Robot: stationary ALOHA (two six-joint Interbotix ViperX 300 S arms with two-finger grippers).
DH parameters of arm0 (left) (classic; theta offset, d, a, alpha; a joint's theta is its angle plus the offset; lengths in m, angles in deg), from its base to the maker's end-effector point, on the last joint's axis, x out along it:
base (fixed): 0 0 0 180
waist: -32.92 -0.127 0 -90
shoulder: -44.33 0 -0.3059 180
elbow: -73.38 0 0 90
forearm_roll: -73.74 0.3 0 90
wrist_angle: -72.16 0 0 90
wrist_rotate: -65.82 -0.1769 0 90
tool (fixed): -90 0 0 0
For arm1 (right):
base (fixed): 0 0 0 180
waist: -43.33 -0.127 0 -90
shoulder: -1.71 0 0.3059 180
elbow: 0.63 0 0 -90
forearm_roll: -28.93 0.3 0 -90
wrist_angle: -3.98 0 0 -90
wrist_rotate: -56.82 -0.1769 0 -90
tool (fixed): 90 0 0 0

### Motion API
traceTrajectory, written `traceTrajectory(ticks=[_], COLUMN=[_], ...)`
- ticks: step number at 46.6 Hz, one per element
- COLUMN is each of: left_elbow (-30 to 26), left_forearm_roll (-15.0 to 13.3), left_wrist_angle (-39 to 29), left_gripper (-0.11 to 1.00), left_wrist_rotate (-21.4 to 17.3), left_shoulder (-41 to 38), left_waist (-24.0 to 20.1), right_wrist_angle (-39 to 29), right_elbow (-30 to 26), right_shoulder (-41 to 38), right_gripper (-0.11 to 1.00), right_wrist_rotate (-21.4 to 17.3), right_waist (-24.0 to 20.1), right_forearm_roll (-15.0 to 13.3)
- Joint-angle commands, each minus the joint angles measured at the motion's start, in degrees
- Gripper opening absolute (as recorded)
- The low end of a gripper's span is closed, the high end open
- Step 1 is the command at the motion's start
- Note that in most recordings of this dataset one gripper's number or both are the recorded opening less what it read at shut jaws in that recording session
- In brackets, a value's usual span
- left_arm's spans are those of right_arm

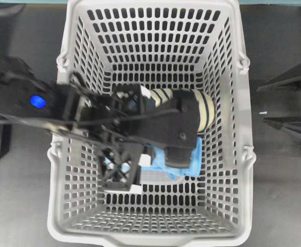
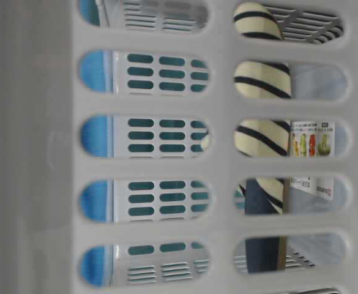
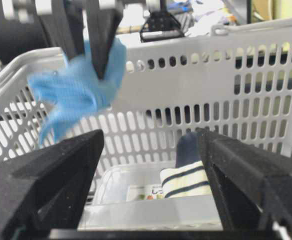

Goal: Pick up the blue cloth from the shopping basket with the left arm.
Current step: 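Lift the gripped blue cloth upward out of the basket with the left gripper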

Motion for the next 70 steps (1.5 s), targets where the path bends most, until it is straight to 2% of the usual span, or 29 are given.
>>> traceTrajectory(ticks=[1, 70], left_elbow=[-3.25, -3.52], left_forearm_roll=[0.26, 0.26], left_wrist_angle=[-2.46, -2.99], left_gripper=[0.13, 0.13], left_wrist_rotate=[0.00, 0.00], left_shoulder=[1.58, 1.58], left_waist=[-0.09, -1.93], right_wrist_angle=[0.70, 2.81], right_elbow=[-0.44, -0.18], right_shoulder=[-0.26, -0.26], right_gripper=[0.73, 0.73], right_wrist_rotate=[-0.09, -0.09], right_waist=[0.09, 0.00], right_forearm_roll=[0.18, 0.18])
